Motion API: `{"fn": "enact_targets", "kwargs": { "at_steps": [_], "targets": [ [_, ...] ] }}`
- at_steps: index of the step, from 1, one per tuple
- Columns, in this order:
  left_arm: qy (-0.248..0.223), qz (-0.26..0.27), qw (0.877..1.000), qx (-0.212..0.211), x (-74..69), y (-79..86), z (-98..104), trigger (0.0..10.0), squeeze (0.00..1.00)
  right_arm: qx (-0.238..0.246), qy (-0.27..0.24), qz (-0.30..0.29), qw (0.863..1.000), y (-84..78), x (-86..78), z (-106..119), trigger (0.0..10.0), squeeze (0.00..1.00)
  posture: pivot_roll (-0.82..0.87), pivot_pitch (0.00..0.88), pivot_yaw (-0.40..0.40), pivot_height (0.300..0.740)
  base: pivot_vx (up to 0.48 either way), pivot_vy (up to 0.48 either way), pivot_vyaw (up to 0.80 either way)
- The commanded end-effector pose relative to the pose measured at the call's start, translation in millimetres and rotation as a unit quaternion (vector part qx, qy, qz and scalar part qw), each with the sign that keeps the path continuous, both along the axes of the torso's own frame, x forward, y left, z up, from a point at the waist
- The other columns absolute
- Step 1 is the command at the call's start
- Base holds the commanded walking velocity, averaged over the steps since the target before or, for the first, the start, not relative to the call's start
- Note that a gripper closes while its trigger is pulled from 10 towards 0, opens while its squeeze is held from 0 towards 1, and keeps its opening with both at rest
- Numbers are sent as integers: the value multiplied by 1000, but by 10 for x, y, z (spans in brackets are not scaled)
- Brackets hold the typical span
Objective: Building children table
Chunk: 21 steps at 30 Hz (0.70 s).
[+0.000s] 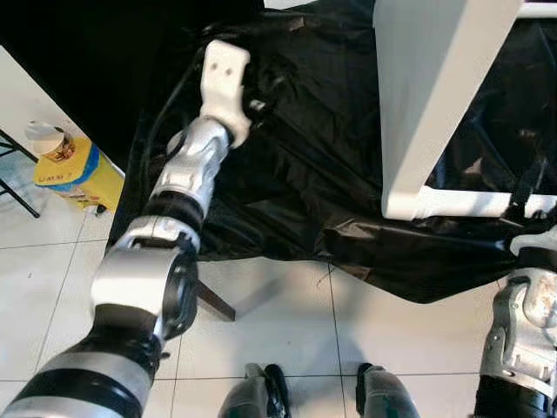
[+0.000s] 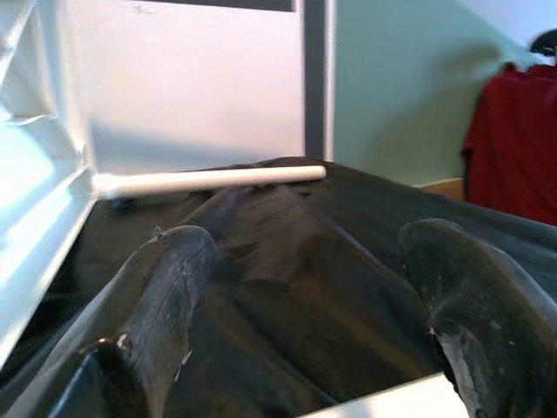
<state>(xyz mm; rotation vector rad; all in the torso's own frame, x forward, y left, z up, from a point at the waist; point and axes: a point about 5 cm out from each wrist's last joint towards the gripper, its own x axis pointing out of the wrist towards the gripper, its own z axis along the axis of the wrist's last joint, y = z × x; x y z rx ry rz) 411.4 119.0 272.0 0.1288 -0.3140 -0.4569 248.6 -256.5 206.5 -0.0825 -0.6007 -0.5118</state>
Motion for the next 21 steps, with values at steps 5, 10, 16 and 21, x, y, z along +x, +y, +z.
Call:
{"fn": "enact_targets", "kwargs": {
  "at_steps": [5,10,16,21],
  "targets": [
    [21,35,999,4,-64,233,-256,10000,0,9,23,1,1000,3,47,-89,10000,0,-73,157,48,740,0,0,0],
    [42,64,997,-17,-217,378,-573,10000,0,11,38,7,999,28,114,-161,10000,0,-65,157,37,740,0,0,0],
    [40,78,996,-33,-313,419,-680,10000,0,14,45,7,999,41,153,-198,10000,0,-55,159,29,740,0,0,0],
    [25,85,993,-72,-459,427,-739,10000,0,16,57,16,998,112,171,-241,10000,0,-54,160,31,740,0,0,0]
  ]
}}
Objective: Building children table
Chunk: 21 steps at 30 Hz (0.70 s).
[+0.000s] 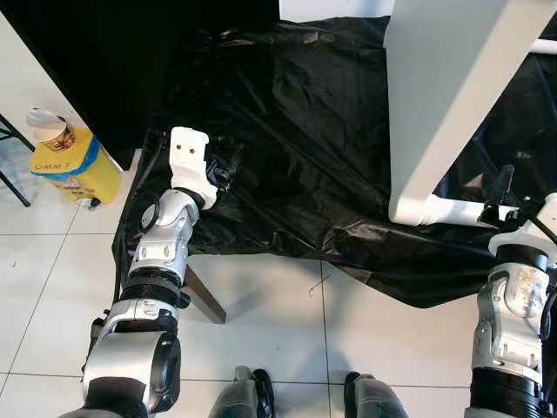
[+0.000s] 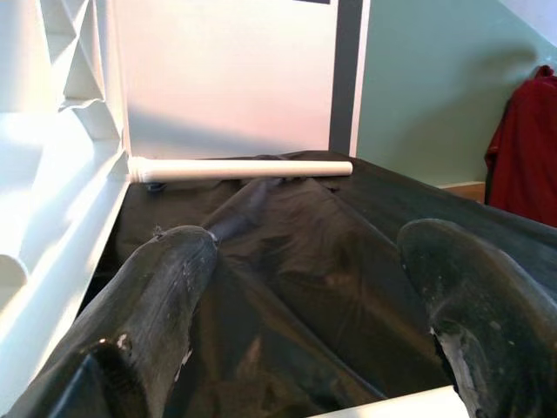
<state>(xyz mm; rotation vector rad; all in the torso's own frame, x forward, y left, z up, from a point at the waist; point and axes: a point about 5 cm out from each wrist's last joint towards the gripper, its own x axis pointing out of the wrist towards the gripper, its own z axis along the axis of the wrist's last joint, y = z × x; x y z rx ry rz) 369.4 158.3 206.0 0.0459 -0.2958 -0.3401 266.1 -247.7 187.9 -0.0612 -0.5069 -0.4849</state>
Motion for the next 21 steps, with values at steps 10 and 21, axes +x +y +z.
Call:
{"fn": "enact_targets", "kwargs": {
  "at_steps": [10,21],
  "targets": [
    [17,37,997,-61,-440,-125,-364,10000,0,-28,51,22,998,290,-61,-244,10000,0,-48,159,29,740,0,0,0],
    [26,44,995,-81,-767,-224,-559,10000,0,-23,89,41,995,491,-279,-478,10000,0,-37,152,18,740,0,0,0]
  ]
}}
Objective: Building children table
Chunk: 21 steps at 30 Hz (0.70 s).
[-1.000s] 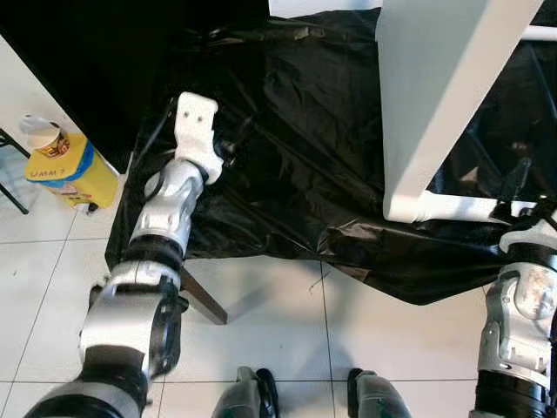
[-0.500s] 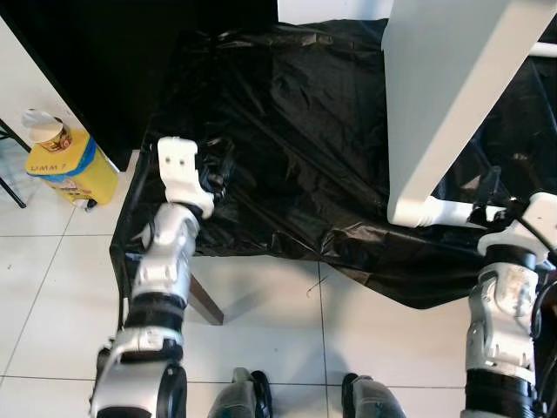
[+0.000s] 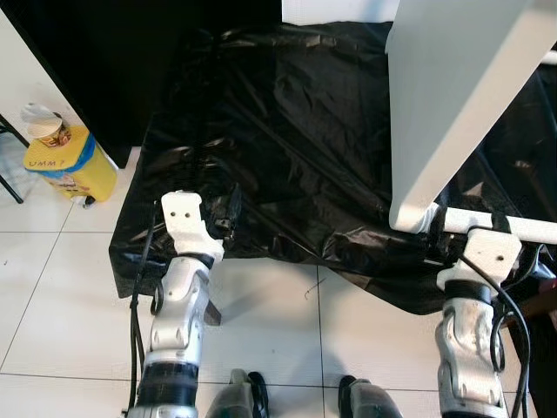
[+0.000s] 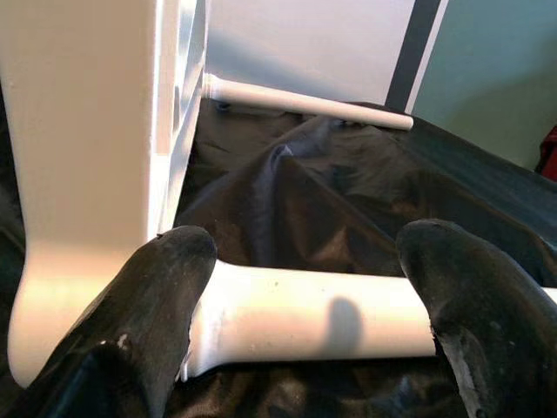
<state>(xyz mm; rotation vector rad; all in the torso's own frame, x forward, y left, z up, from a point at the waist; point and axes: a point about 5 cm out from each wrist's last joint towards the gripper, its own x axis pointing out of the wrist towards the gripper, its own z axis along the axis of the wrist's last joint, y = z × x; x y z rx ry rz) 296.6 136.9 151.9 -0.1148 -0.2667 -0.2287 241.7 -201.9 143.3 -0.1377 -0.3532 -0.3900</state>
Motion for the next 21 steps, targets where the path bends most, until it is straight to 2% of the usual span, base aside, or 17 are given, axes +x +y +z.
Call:
{"fn": "enact_targets", "kwargs": {
  "at_steps": [1,4,8,11,14,17,21],
  "targets": [
    [-1,1,1000,3,-38,-11,-17,10000,0,6,4,4,1000,33,-34,-31,10000,0,-37,152,18,740,0,0,0],
    [0,0,1000,8,-97,-31,-58,10000,0,10,14,18,1000,79,-64,-92,10000,0,-30,141,13,740,0,0,0],
    [15,-19,999,23,-226,-88,-182,10000,0,0,35,65,997,192,-112,-230,10000,0,-20,108,9,740,0,0,0],
    [19,-27,999,29,-239,-98,-209,10000,0,-6,36,74,997,213,-100,-250,10000,0,-15,93,6,740,0,0,0],
    [25,-33,999,35,-228,-84,-261,10000,0,-11,30,108,994,289,-20,-269,10000,0,-13,66,10,740,0,0,0],
    [25,-33,999,35,-228,-84,-261,10000,0,-11,30,108,994,289,-20,-269,10000,0,-13,66,10,740,0,0,0],
    [23,-35,999,10,-198,-106,-286,10000,0,-5,30,143,989,377,60,-300,10000,0,-5,51,14,740,0,0,0]
  ]
}}
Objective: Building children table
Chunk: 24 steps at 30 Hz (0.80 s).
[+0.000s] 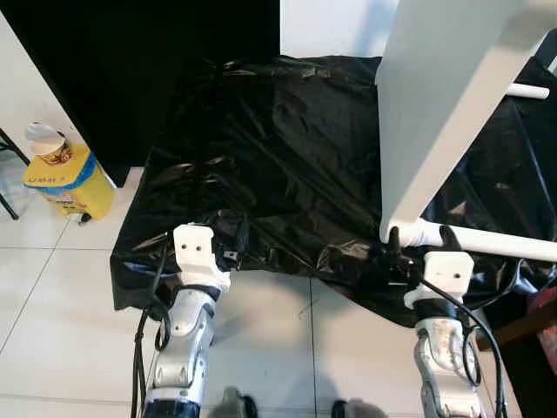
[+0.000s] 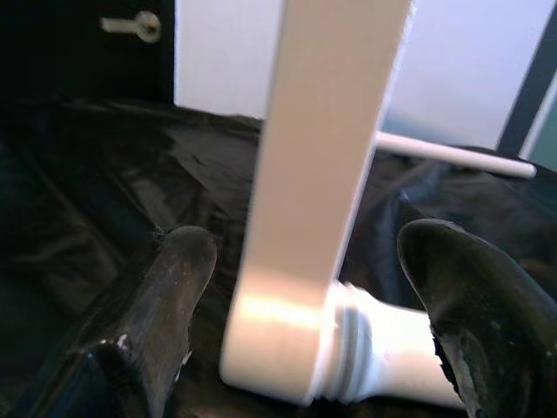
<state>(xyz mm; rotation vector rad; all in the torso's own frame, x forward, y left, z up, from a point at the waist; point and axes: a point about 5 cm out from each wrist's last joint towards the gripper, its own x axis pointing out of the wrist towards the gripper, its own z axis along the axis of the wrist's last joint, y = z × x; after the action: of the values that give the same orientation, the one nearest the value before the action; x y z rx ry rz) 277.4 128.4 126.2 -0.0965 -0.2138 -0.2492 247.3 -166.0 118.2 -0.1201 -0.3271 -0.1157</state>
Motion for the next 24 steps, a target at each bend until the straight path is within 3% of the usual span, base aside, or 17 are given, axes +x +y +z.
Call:
{"fn": "enact_targets", "kwargs": {
  "at_steps": [1,8,13,19,24],
  "targets": [
    [-2,-23,1000,-16,0,-30,-50,10000,0,3,9,26,1000,64,26,-70,10000,0,-5,45,11,740,0,0,0],
    [5,-28,999,-40,18,-90,-137,10000,0,-3,29,63,998,173,55,-198,10000,0,-7,39,4,740,0,0,0],
    [10,-27,999,-34,57,-117,-195,10000,0,1,42,55,998,182,78,-316,10000,0,-3,30,-4,740,0,0,0],
    [13,-39,999,-23,60,-138,-241,10000,0,14,49,16,999,119,89,-324,10000,0,-13,13,-20,740,0,0,0],
    [38,-45,998,-15,37,-132,-307,10000,0,14,86,6,996,-3,40,-377,10000,0,-18,13,-24,740,0,0,0]
  ]
}}
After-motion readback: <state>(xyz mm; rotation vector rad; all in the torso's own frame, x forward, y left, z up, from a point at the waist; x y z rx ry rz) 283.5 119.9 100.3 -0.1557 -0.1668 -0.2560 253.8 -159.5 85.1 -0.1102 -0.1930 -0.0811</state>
